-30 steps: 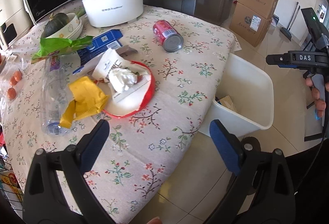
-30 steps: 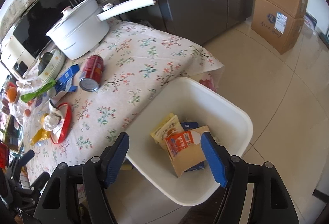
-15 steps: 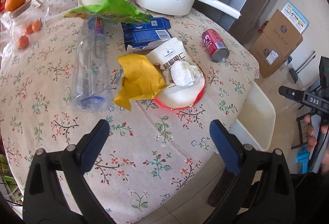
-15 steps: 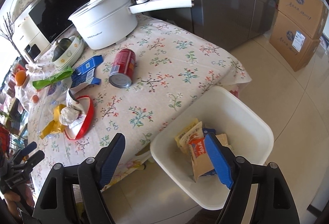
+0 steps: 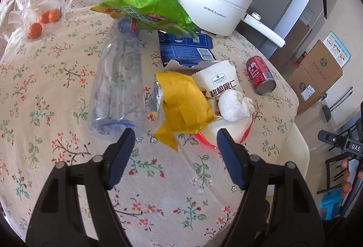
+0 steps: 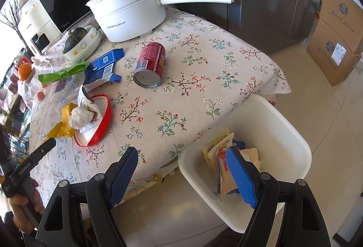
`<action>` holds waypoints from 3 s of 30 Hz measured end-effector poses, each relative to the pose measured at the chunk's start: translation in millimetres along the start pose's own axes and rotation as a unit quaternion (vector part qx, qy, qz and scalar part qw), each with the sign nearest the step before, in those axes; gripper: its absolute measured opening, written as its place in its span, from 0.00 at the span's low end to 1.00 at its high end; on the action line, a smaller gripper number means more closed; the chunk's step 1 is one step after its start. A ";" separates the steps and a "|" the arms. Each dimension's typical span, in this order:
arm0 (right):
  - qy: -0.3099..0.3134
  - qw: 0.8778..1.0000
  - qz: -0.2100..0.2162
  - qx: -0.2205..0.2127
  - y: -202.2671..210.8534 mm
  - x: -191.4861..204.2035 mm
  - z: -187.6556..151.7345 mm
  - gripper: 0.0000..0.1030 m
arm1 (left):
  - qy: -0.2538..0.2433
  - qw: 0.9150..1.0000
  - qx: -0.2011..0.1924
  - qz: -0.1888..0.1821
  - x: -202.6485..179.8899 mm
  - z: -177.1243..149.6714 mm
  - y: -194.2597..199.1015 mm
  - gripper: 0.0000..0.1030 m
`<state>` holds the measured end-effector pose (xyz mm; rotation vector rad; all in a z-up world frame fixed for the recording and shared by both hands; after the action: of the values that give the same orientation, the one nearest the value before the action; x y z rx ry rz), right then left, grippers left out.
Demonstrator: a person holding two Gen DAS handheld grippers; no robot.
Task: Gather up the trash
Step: 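Move both grippers back toward the table and the yellow bag, then grasp the yellow bag with the left gripper while the right gripper grasps the tissue on the plate, then carry the yellow bag and tissue over the white bin and release both inside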
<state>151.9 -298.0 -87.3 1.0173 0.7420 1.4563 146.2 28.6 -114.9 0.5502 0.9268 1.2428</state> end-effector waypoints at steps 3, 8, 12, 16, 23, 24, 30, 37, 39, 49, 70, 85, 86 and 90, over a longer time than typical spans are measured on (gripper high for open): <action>-0.001 1.000 -0.001 0.001 -0.7 -1.7 0.3 0.79 | -0.001 1.000 -0.001 0.001 0.4 1.6 -2.5 0.57; 0.001 1.000 -0.004 0.003 -2.4 -1.8 1.1 0.79 | -0.001 1.000 -0.001 0.012 0.7 3.5 -4.2 0.37; 0.003 1.000 -0.004 0.003 -2.4 0.6 1.5 0.79 | 0.008 1.000 0.009 0.023 4.3 2.0 -4.7 0.21; 0.003 1.000 -0.004 0.003 -2.4 2.6 1.5 0.79 | 0.016 1.000 0.009 0.020 9.0 2.7 0.0 0.21; 0.011 1.000 0.002 0.002 -3.5 20.2 5.0 0.79 | -0.009 1.000 -0.001 0.005 1.2 7.4 26.1 0.19; 0.013 1.000 0.004 0.002 -4.0 24.4 5.9 0.79 | -0.012 1.000 -0.001 0.001 0.2 7.9 31.2 0.19; 0.033 0.999 0.022 0.002 -10.4 64.1 12.6 0.79 | -0.030 0.999 -0.013 0.005 -1.4 11.4 59.9 0.19; 0.060 0.997 0.051 0.006 -27.4 123.1 20.8 0.79 | -0.042 0.998 -0.033 0.023 12.9 12.2 82.3 0.18; 0.067 0.996 0.055 0.010 -34.6 137.8 22.5 0.78 | -0.040 0.998 -0.036 0.026 18.6 11.5 87.2 0.18; 0.097 0.993 0.062 0.027 -70.0 184.9 29.4 0.51 | -0.013 0.997 -0.062 0.034 46.1 21.9 109.7 0.18; 0.128 0.988 0.085 0.014 -59.4 194.3 29.1 0.16 | -0.014 0.997 -0.073 0.023 38.8 24.2 117.0 0.18; 0.111 0.989 0.090 -0.027 -1.8 142.9 27.7 0.16 | -0.062 0.996 -0.065 -0.016 -20.0 24.8 106.1 0.18; 0.107 0.990 0.088 -0.029 1.3 135.9 27.3 0.16 | -0.066 0.996 -0.064 -0.020 -25.7 24.6 104.7 0.18; 0.094 0.992 0.080 -0.035 11.1 109.5 25.7 0.16 | -0.082 0.994 -0.057 -0.042 -49.6 23.6 98.6 0.18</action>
<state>173.4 -194.5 -47.2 0.9115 0.7517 1.7217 109.2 10.4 -9.9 0.5088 0.7294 1.1505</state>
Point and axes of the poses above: each gripper's, at about its wrist camera, not at the fingertips, and y roughly against the way its jaws point, x to its left, z to its top, the point moved 3 cm from there along -y, roughly the way its jaws point, and after that the axes turned 3 degrees about x, right-handed, at the moved point
